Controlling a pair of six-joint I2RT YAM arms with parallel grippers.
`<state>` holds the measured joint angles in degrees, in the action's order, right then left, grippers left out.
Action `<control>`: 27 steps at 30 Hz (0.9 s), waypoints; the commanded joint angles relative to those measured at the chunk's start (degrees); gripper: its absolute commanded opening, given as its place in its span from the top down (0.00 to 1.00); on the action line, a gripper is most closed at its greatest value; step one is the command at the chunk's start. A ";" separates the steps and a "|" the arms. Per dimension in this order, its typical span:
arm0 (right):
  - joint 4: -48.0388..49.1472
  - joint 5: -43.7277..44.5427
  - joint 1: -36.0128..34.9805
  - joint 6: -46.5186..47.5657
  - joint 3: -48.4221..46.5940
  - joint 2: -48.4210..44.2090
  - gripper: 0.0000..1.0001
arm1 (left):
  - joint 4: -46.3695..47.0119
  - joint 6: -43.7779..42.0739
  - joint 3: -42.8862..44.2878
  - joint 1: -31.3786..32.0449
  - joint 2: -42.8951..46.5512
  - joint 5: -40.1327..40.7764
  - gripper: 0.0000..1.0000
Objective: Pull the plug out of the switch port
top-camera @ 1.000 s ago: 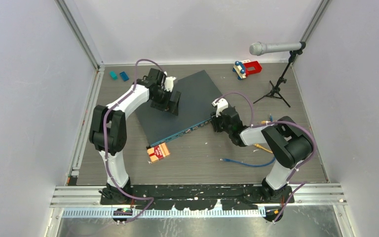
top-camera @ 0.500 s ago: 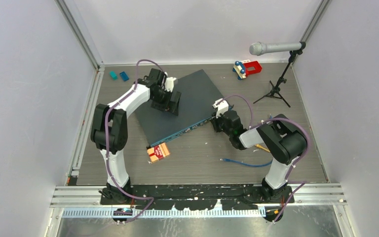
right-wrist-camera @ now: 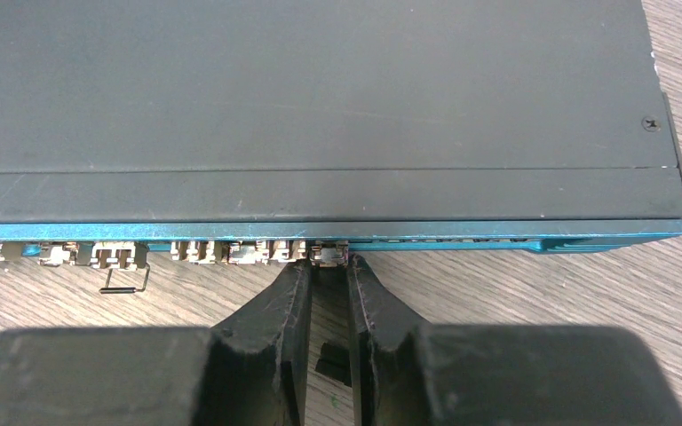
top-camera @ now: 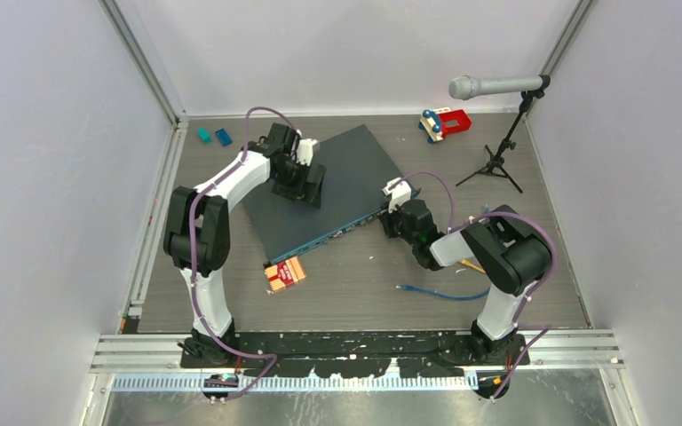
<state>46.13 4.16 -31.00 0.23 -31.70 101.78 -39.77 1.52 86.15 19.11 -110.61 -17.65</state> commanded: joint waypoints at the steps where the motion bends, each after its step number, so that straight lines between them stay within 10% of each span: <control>1: 0.16 0.67 -0.17 -0.52 -0.51 -1.92 0.99 | -0.88 -0.25 1.48 0.14 0.06 0.46 0.12; 27: -9.86 -1.19 -0.36 -2.17 1.67 -8.20 0.99 | -1.95 -3.32 1.64 0.54 0.36 -1.76 0.13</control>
<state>38.48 3.29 -31.03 -1.39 -31.27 97.43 -40.80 0.95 87.00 19.40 -111.11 -16.69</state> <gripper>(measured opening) 0.225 0.874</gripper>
